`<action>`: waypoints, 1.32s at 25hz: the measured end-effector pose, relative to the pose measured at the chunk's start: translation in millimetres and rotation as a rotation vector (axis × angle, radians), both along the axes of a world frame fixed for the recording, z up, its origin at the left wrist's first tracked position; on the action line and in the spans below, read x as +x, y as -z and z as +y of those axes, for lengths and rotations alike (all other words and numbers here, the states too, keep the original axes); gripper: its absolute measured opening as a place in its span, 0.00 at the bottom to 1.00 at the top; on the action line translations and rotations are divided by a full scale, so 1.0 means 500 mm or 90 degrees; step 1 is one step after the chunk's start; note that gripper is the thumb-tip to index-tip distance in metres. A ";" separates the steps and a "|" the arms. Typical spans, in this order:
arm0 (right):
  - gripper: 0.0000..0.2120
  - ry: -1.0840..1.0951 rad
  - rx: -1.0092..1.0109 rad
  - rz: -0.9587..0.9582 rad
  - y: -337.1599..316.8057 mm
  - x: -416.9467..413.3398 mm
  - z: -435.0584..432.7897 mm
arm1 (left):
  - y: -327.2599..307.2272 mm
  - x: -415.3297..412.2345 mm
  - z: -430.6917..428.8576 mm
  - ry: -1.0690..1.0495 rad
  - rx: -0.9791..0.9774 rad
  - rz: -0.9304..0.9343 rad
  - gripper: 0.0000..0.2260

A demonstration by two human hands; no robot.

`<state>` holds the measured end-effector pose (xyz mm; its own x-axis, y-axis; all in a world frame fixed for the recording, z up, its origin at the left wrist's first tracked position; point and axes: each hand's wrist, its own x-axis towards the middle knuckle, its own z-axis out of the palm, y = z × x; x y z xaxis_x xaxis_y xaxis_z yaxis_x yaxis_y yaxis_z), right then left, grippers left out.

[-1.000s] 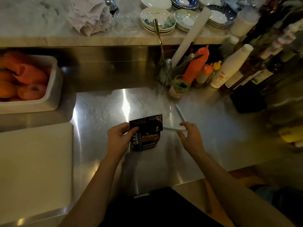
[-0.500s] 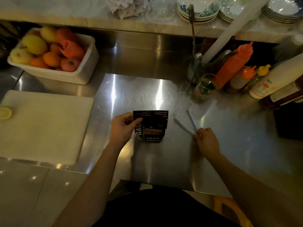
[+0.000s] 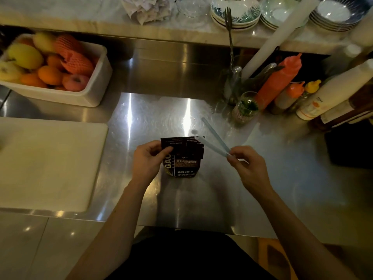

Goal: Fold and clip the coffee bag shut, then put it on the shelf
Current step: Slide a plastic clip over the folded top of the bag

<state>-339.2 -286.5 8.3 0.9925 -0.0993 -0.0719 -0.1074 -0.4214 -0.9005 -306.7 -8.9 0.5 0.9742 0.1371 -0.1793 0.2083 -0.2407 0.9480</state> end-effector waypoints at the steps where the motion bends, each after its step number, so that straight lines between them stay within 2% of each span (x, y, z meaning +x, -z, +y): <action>1: 0.03 -0.027 -0.014 -0.007 -0.010 0.009 0.012 | 0.000 -0.001 0.002 0.001 -0.006 0.003 0.09; 7: 0.04 -0.099 -0.056 -0.008 -0.032 0.054 0.055 | 0.000 0.002 0.008 0.018 -0.025 0.008 0.08; 14: 0.05 -0.099 -0.009 0.010 -0.035 0.078 0.085 | 0.000 -0.004 0.005 0.016 -0.060 0.006 0.09; 17: 0.07 -0.090 0.019 0.016 -0.033 0.078 0.094 | 0.007 -0.003 0.008 0.014 -0.035 0.006 0.08; 20: 0.12 -0.056 0.086 0.032 -0.033 0.075 0.105 | 0.006 -0.004 0.003 0.011 -0.041 0.001 0.10; 24: 0.10 0.008 0.165 0.038 -0.030 0.063 0.127 | 0.004 -0.009 -0.003 -0.022 -0.083 0.000 0.13; 30: 0.10 0.084 0.246 0.047 -0.022 0.051 0.150 | -0.006 -0.016 -0.008 -0.064 -0.080 0.064 0.31; 33: 0.10 0.103 0.259 0.046 -0.015 0.049 0.161 | -0.001 -0.011 -0.005 -0.059 -0.100 0.070 0.26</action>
